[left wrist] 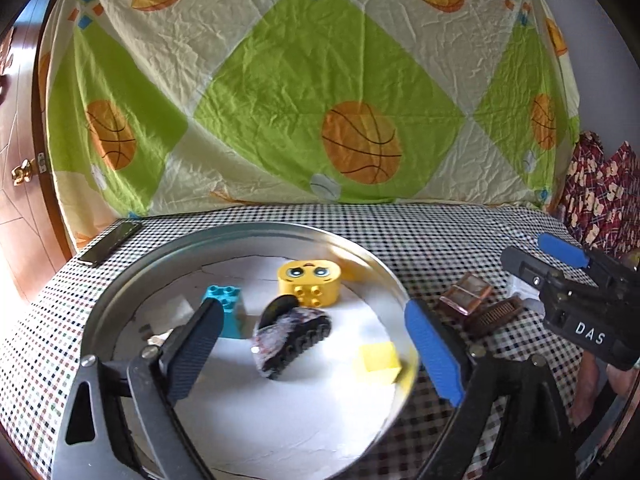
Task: Organize rigid objects
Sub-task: 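Open both grippers to release the bear block and yellow cube, then grasp the white Oriental Club box with the right gripper while the left moves toward the slatted piece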
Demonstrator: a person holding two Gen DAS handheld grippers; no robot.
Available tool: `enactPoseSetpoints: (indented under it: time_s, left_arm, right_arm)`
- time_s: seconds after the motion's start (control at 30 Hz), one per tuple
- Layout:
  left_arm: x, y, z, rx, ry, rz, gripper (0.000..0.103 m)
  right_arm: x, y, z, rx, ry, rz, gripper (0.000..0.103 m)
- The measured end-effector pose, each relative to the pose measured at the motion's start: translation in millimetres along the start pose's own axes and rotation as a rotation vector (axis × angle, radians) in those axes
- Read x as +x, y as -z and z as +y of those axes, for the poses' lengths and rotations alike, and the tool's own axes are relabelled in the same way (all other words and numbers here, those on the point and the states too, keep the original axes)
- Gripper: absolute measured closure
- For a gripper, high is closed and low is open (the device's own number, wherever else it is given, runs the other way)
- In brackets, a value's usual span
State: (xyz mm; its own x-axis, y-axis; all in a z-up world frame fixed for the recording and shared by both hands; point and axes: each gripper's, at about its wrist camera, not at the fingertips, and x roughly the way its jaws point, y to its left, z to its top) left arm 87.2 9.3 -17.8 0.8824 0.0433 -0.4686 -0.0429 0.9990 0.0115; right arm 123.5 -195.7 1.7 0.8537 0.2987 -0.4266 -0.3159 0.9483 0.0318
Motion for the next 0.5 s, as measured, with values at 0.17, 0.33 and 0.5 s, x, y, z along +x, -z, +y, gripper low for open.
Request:
enactPoseSetpoints:
  time_s: [0.17,0.33,0.5]
  left_arm:
    - [9,2,-43,0.038,0.058,0.02,0.006]
    - [16,3,-82,0.096,0.103,0.032,0.005]
    - [26,0,-109,0.137,0.136,0.049,0.005]
  right_arm:
    - [-2,11,-57,0.053,0.136,0.049,0.026]
    - [6,20,-92,0.101,0.16,0.117,0.024]
    - [20,22,-100,0.11,0.133,0.186,0.024]
